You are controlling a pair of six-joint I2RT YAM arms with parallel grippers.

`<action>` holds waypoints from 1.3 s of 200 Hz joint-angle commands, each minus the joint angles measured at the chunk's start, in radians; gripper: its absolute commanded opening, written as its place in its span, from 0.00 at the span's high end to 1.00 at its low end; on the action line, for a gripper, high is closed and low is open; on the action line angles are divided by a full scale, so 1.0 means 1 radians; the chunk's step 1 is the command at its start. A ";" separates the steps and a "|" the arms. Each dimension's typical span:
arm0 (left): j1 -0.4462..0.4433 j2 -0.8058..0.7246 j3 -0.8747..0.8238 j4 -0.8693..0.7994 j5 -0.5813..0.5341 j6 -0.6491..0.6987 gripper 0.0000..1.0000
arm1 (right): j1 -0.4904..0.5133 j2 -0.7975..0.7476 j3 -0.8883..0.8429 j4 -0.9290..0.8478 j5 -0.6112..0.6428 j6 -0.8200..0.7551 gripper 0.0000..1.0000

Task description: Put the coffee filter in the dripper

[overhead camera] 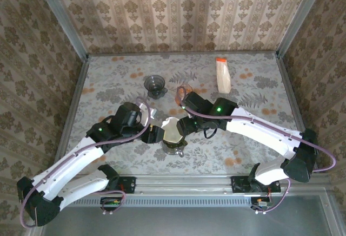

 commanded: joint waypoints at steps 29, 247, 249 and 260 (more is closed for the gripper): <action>0.004 -0.040 0.075 -0.006 -0.027 -0.019 0.39 | -0.005 -0.072 0.054 -0.004 0.059 -0.014 0.29; 0.278 -0.302 -0.152 0.002 -0.119 -0.242 0.30 | -0.040 -0.518 -0.620 0.336 0.060 0.097 0.24; 0.278 -0.302 -0.156 0.003 -0.117 -0.244 0.30 | -0.040 -0.518 -0.628 0.345 0.059 0.096 0.24; 0.277 -0.308 -0.178 0.005 -0.111 -0.260 0.32 | -0.041 -0.504 -0.662 0.398 0.046 0.088 0.26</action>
